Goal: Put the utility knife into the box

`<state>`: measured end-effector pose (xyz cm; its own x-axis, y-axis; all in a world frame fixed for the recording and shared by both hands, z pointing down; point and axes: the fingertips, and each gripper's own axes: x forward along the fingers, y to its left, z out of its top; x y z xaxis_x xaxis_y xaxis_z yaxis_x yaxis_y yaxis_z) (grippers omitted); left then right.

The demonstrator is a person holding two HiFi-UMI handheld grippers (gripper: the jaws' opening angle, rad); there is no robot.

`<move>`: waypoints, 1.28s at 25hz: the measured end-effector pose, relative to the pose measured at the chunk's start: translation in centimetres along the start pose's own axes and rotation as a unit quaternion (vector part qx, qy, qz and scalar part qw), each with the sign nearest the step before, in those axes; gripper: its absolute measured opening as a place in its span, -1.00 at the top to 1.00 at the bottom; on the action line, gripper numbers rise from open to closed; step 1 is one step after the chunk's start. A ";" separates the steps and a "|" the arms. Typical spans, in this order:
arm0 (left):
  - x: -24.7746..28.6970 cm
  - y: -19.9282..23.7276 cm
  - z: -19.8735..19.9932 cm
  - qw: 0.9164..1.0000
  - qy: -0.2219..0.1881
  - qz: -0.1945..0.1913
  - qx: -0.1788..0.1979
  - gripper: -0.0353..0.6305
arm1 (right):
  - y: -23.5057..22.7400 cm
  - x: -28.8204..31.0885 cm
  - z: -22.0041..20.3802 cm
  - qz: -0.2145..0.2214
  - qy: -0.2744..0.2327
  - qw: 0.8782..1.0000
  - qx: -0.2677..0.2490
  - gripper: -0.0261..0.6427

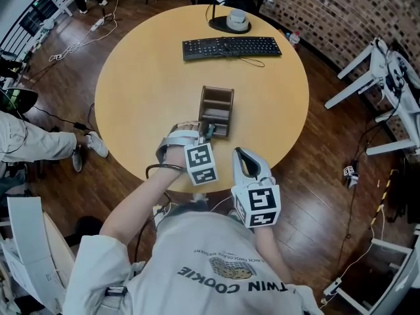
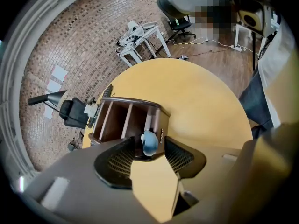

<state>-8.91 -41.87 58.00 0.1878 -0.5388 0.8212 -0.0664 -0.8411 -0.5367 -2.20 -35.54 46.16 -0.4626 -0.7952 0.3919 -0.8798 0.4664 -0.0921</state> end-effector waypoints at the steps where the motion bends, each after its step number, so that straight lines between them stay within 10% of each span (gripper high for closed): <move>1: -0.1 -0.1 0.0 1.000 -0.001 0.000 -0.005 0.25 | 0.0 -0.1 0.0 0.002 -0.001 1.000 0.000 0.91; 14: -4.4 -1.4 -0.2 0.992 -0.013 0.040 -0.122 0.30 | 0.9 -2.2 -0.4 0.060 -0.007 0.998 -0.018 0.91; 32: -16.0 -6.8 4.1 0.941 -0.052 0.167 -0.290 0.84 | 4.1 -9.5 -1.7 0.191 -0.018 0.979 -0.068 0.91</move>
<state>-7.42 -27.31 47.75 0.1543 -0.7949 0.5867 -0.6558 -0.5266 -0.5409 -1.24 -25.42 43.63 -0.7603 -0.5656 0.3193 -0.6208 0.7775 -0.1010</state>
